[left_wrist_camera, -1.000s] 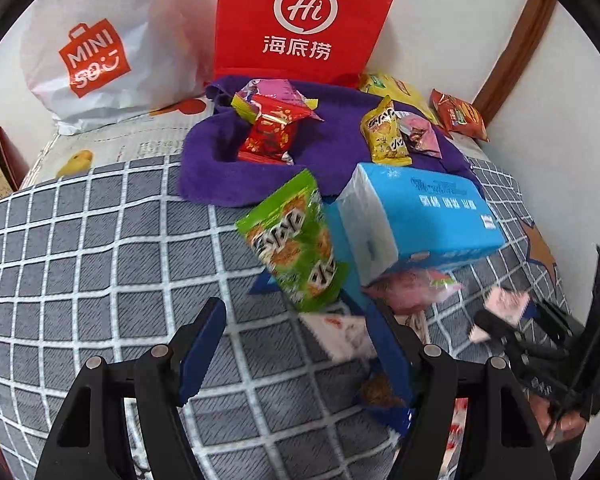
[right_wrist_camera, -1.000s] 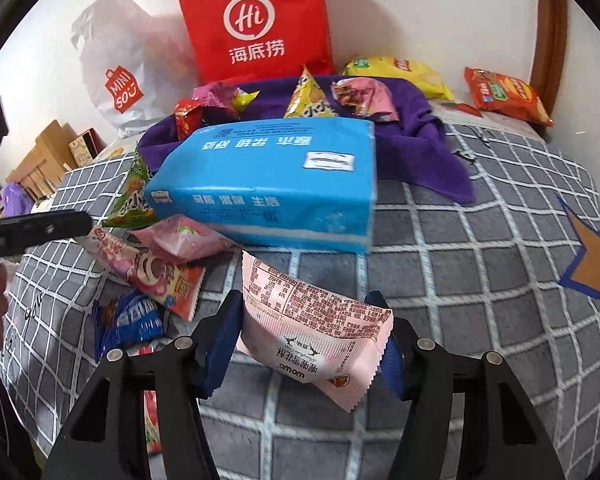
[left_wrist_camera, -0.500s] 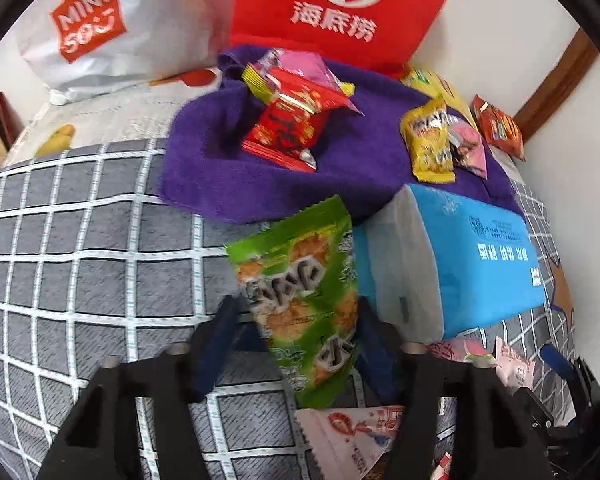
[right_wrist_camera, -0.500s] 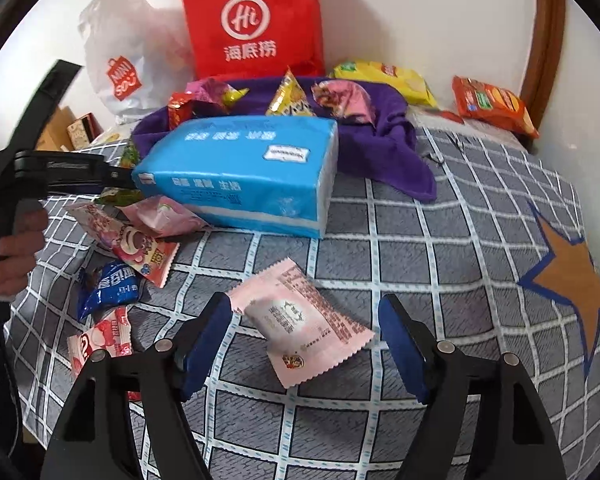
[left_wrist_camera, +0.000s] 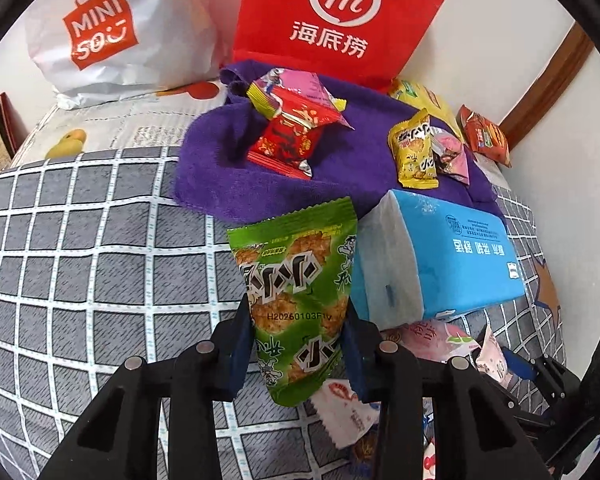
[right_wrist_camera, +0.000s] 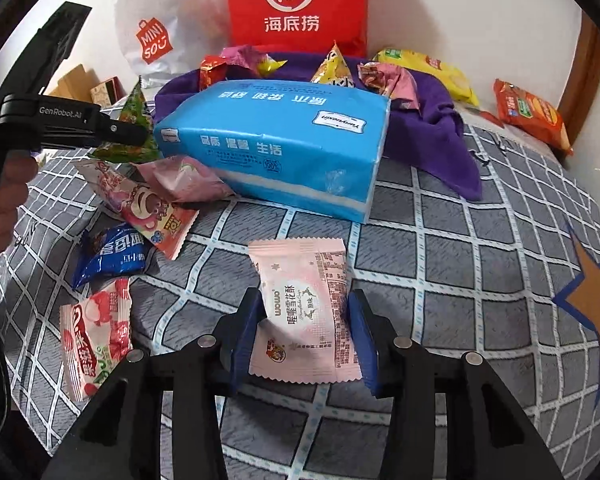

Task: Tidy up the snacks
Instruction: 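Carry the green bag and pink sachet over the purple towel with both grippers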

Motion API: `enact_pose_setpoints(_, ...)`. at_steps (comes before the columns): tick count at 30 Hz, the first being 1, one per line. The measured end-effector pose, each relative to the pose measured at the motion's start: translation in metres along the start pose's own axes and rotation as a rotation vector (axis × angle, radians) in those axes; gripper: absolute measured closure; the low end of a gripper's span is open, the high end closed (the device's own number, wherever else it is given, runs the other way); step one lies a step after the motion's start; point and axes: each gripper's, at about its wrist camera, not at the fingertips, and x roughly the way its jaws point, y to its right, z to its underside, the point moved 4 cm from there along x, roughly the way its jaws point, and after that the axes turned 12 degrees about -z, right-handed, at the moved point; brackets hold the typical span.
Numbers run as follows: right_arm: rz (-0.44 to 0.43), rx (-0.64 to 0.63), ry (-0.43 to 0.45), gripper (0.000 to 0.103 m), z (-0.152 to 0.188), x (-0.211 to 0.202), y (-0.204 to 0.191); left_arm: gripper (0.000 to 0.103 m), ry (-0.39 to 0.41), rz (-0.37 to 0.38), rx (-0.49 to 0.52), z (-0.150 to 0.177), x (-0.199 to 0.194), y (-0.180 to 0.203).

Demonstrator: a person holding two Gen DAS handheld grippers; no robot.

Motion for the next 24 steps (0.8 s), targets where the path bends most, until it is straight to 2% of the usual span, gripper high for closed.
enact_pose_setpoints(3, 0.008, 0.016, 0.013, 0.065, 0.002, -0.005, -0.003, 0.066, 0.014, 0.006, 0.002, 0.004, -0.009, -0.003)
enact_pose_setpoints(12, 0.021, 0.09, 0.076, 0.065, 0.002, -0.029, -0.006, 0.066, 0.068, 0.021, 0.01, 0.013, -0.045, -0.007)
enact_pose_setpoints(24, 0.071, 0.122, 0.158, 0.065, -0.023, -0.067, -0.014, 0.066, 0.126, 0.064, 0.062, 0.02, -0.087, 0.018)
